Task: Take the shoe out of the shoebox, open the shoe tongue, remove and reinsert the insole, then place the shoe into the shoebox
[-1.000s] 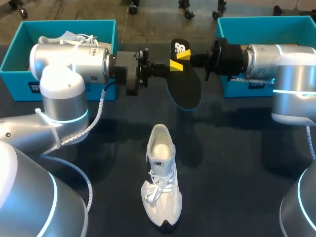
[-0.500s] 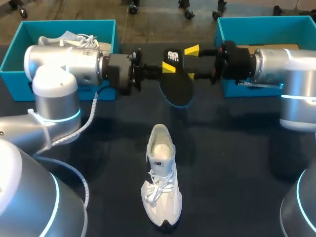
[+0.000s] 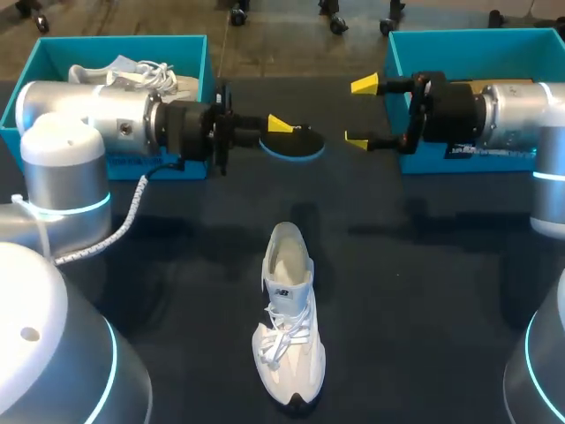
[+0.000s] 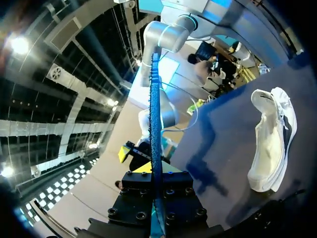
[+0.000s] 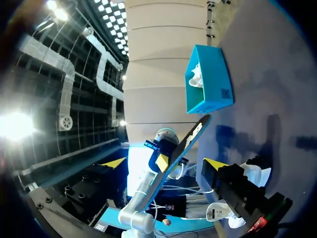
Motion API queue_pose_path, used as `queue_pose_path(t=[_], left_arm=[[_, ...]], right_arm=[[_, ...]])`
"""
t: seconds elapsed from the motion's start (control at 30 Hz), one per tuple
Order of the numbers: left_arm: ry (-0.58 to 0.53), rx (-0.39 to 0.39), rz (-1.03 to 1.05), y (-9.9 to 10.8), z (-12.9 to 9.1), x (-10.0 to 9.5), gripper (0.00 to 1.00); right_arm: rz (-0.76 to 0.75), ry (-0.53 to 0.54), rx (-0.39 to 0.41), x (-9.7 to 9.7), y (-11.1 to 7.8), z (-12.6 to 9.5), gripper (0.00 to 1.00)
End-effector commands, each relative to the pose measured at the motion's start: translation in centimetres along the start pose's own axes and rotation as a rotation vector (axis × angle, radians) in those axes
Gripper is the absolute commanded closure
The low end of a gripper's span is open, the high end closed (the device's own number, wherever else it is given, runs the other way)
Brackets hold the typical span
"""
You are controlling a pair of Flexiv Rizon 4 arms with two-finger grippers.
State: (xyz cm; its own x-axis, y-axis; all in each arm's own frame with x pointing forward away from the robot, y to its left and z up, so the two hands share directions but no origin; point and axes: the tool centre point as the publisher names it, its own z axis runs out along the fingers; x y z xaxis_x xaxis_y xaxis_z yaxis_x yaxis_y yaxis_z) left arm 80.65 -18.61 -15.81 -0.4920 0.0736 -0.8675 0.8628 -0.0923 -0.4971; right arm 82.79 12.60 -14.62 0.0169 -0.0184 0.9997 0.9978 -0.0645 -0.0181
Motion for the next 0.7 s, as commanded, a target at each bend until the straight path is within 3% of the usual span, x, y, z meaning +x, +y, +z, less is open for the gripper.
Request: queue_pose_path(t=[0.03,0.13,0.43,0.47,0.6,0.7], left_arm=[[0.006,0.009,0.0,0.4,0.0,-0.2,1.0],[0.006,0.009,0.0,0.4,0.0,-0.2,1.0],[0.04,-0.106,-0.488,-0.2,-1.3,-1.1,1.0],[0.049,-0.083,-0.568,-0.2,-1.4,-1.2,1.0],[0.105,0.158,-0.932,0.1,-2.0,-1.2,1.0],[0.105,0.158,-0.932,0.1,-2.0,-1.2,1.0]], right_arm=[[0.001,-0.003,-0.001,0.0,0.0,0.1,0.0],[0.001,-0.003,-0.001,0.0,0.0,0.1,0.0],[0.001,-0.003,-0.001,0.0,0.0,0.1,0.0],[0.001,-0.003,-0.001,0.0,0.0,0.1,0.0],[0.001,-0.003,-0.001,0.0,0.0,0.1,0.0],[0.001,-0.003,-0.001,0.0,0.0,0.1,0.0]])
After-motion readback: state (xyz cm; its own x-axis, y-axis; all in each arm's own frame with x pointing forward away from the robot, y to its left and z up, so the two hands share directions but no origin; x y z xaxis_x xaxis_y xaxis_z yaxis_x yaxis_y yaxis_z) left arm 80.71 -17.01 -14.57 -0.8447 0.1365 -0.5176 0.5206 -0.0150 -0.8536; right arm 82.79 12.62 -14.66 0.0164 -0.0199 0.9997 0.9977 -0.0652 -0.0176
